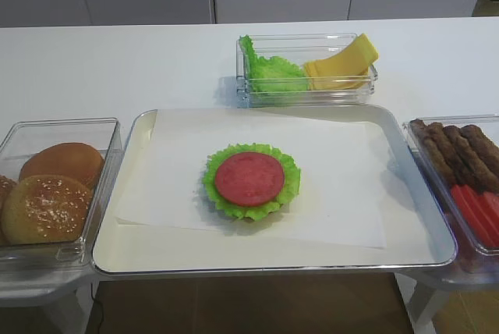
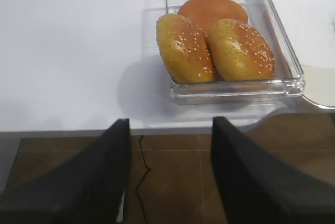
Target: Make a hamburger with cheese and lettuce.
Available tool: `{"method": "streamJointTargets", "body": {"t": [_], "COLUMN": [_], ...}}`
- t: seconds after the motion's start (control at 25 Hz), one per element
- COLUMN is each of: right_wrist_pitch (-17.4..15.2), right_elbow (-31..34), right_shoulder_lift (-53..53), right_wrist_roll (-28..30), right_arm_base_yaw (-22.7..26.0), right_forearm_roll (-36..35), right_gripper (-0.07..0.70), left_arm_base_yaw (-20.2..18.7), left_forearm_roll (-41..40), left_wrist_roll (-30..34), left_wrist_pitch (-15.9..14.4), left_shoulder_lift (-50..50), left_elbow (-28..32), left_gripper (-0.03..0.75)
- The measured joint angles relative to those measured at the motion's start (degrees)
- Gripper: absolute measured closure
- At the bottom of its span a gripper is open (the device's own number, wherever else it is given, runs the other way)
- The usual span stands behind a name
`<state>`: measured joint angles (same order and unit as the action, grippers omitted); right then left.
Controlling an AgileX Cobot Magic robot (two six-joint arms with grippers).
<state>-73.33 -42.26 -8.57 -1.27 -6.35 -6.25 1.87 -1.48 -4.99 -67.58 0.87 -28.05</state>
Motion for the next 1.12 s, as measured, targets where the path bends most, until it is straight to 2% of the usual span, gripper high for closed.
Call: {"method": "streamJointTargets", "body": {"t": [0.32, 0.44, 0.6, 0.84, 1.12], "right_wrist_pitch": [0.33, 2.2, 3.15, 7.55, 8.61], "right_elbow": [6.65, 8.88, 11.66, 13.61, 14.34], "right_shoulder_lift": [8.19, 9.55, 9.55, 9.55, 9.55], "right_wrist_roll": [1.27, 1.27, 1.58, 2.51, 2.64], "right_arm_base_yaw": [0.0, 0.0, 0.0, 0.0, 0.0], "right_forearm_roll": [0.0, 0.0, 0.0, 0.17, 0.32], "right_gripper": [0.129, 0.129, 0.129, 0.129, 0.129], "left_arm_base_yaw": [0.0, 0.0, 0.0, 0.0, 0.0], "left_forearm_roll": [0.0, 0.0, 0.0, 0.0, 0.0], "left_wrist_roll": [0.0, 0.0, 0.0, 0.0, 0.0], "left_wrist_pitch": [0.0, 0.0, 0.0, 0.0, 0.0], "left_shoulder_lift": [0.0, 0.0, 0.0, 0.0, 0.0], "left_elbow": [0.0, 0.0, 0.0, 0.0, 0.0], "left_gripper": [0.347, 0.347, 0.347, 0.347, 0.347]}}
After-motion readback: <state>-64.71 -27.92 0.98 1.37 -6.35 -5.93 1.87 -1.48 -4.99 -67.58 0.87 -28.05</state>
